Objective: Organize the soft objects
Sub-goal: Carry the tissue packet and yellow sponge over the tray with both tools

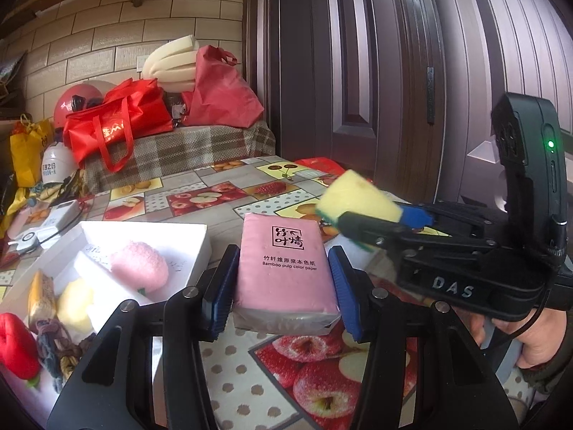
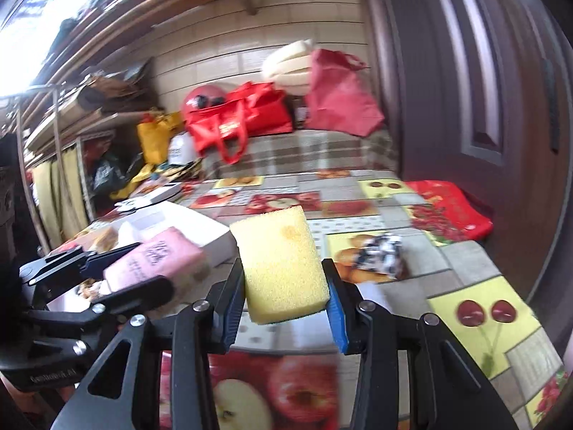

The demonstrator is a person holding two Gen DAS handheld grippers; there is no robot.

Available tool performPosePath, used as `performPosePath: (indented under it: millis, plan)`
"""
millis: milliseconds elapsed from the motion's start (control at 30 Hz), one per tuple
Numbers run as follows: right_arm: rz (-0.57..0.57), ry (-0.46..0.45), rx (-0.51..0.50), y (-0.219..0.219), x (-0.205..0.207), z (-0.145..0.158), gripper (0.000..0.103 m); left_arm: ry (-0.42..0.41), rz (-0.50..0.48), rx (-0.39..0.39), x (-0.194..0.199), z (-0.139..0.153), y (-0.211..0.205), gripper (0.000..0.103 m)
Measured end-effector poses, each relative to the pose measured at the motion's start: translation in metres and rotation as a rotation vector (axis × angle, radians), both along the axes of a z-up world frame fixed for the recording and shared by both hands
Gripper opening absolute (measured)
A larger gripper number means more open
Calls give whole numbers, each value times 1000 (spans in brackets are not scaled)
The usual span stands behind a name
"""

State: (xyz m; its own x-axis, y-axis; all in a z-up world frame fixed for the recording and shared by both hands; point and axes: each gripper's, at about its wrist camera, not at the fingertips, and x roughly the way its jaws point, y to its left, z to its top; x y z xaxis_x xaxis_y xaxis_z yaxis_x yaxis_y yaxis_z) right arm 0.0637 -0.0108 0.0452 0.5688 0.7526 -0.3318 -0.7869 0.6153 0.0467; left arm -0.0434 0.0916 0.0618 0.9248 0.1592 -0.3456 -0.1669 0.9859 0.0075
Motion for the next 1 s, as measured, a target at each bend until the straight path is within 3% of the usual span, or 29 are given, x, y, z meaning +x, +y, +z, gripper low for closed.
performPosePath:
  millis: [300, 500, 1000]
  plan:
    - [70, -24, -24, 31, -25, -2, 41, -16, 32, -41, -31, 0, 20, 50]
    - [113, -32, -37, 46, -38, -4, 41, -20, 63, -26, -47, -1, 29, 50]
    - [266, -61, -69, 95, -81, -7, 42, -51, 260, -50, -98, -6, 101, 50]
